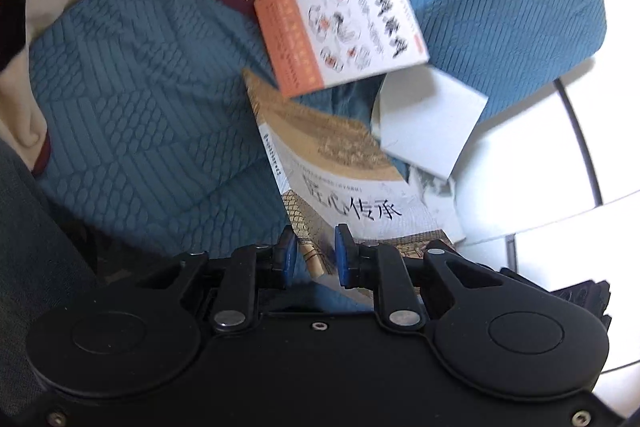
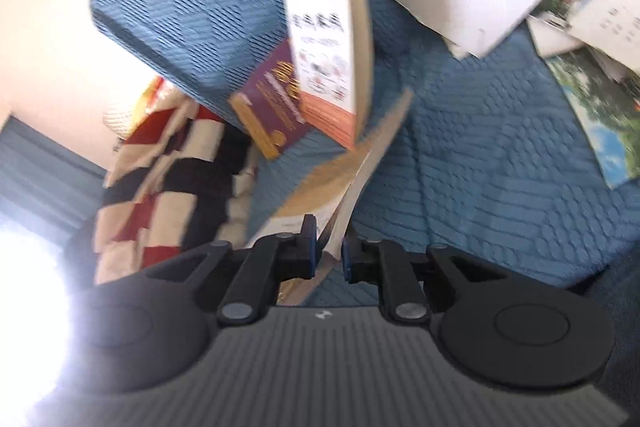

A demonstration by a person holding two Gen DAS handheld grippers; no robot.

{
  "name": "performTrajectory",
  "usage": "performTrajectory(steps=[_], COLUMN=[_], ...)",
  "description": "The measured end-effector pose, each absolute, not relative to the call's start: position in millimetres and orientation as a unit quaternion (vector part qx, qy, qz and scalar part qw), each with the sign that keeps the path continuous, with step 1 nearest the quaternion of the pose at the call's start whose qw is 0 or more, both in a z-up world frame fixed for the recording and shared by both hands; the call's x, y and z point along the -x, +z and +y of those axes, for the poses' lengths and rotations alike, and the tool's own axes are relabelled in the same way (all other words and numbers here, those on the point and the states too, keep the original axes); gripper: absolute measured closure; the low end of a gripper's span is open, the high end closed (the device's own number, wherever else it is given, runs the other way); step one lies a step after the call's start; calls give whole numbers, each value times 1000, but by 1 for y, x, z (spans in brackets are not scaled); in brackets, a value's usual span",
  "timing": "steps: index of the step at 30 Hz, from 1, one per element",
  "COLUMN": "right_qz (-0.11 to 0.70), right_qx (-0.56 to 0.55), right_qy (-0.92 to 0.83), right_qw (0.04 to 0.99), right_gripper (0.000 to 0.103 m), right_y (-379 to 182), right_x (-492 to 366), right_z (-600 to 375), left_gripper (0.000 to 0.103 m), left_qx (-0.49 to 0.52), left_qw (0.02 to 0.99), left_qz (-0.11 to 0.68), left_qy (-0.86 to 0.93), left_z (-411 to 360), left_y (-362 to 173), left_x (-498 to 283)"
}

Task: Organize objects

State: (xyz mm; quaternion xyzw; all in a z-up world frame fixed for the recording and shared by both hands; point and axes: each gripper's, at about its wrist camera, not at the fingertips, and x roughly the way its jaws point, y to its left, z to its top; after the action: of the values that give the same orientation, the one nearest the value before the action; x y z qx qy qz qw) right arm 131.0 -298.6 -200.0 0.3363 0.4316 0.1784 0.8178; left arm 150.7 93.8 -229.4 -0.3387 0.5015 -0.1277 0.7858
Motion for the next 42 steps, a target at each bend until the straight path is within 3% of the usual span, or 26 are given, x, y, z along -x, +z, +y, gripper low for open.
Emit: performTrajectory(steps=[17, 19, 20, 22, 26, 42], right_qz=[553, 555, 558, 566, 562, 410], right_qx=[-230, -225, -219, -209, -187, -148], right_qy=[72, 71, 69, 58, 47, 108], right_qw=[798, 798, 797, 795, 804, 893], right_gripper=[85, 81, 80, 73, 72, 72], right_y=[-249, -248, -247, -246, -235, -88], right_x=[-129, -129, -130, -132, -127, -96], right_z=[-275, -275, -274, -273, -274, -254], left_gripper=[89, 84, 75, 68, 62, 60], left_qx=[290, 292, 290, 291, 280, 200], left_qw=[741, 742, 745, 751, 763, 866], left_qz=[600, 598, 596, 587, 578, 442], left_qy=[-80, -80, -80, -81, -79, -120], left_z=[66, 69, 70, 72, 72, 61], left_y=[-298, -297, -296, -290, -278, -133], left_x=[-146, -144, -143, -143, -143, -119])
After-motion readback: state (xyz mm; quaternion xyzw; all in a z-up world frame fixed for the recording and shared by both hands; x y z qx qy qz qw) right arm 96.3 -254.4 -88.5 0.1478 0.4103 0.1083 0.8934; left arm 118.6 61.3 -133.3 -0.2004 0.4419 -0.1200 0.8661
